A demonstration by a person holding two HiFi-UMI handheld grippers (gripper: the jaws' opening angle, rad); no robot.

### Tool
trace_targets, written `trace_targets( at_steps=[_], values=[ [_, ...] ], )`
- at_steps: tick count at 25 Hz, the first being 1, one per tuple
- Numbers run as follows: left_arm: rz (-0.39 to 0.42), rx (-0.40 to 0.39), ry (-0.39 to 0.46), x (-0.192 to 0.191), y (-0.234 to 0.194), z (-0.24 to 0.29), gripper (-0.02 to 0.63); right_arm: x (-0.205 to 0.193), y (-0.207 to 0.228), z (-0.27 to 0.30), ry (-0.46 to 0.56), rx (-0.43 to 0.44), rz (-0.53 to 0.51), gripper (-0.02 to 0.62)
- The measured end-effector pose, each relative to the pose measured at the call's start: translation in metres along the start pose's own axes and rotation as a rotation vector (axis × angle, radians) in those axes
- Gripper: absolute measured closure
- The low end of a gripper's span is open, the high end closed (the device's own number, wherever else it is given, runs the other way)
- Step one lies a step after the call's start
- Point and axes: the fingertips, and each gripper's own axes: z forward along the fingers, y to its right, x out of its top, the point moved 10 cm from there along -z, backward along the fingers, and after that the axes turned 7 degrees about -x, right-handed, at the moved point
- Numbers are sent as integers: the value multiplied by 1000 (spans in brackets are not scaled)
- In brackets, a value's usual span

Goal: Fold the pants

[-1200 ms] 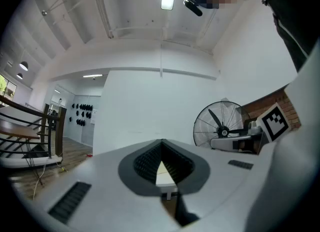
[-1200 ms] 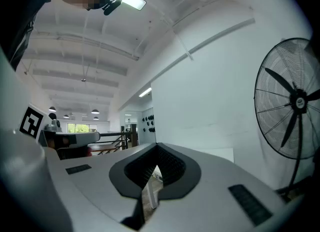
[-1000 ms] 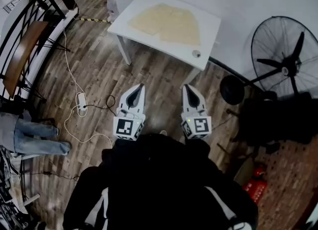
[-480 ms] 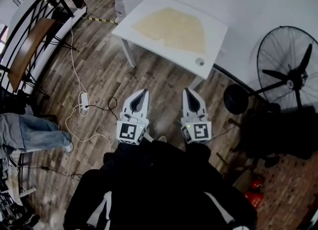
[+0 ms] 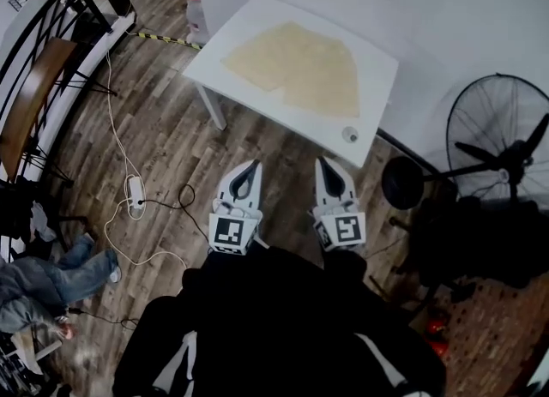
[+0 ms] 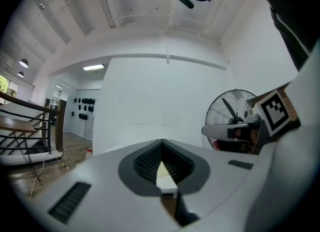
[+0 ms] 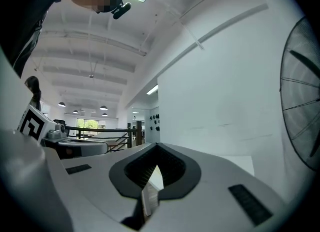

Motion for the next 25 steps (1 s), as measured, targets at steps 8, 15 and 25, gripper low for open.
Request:
trace_targets(
  at_steps=[8,15,25],
  values=[
    [-40,-31,-18,19,-120,82,609,17,-12,138,-41,-34,1,601],
    [-6,-91,-76,32,-192,139,608,24,-12,222,-103,-103,-2,601],
    [-48,-120,-160,26,-237,185,608,23,-11,290,-177,-117,16,601]
  ],
)
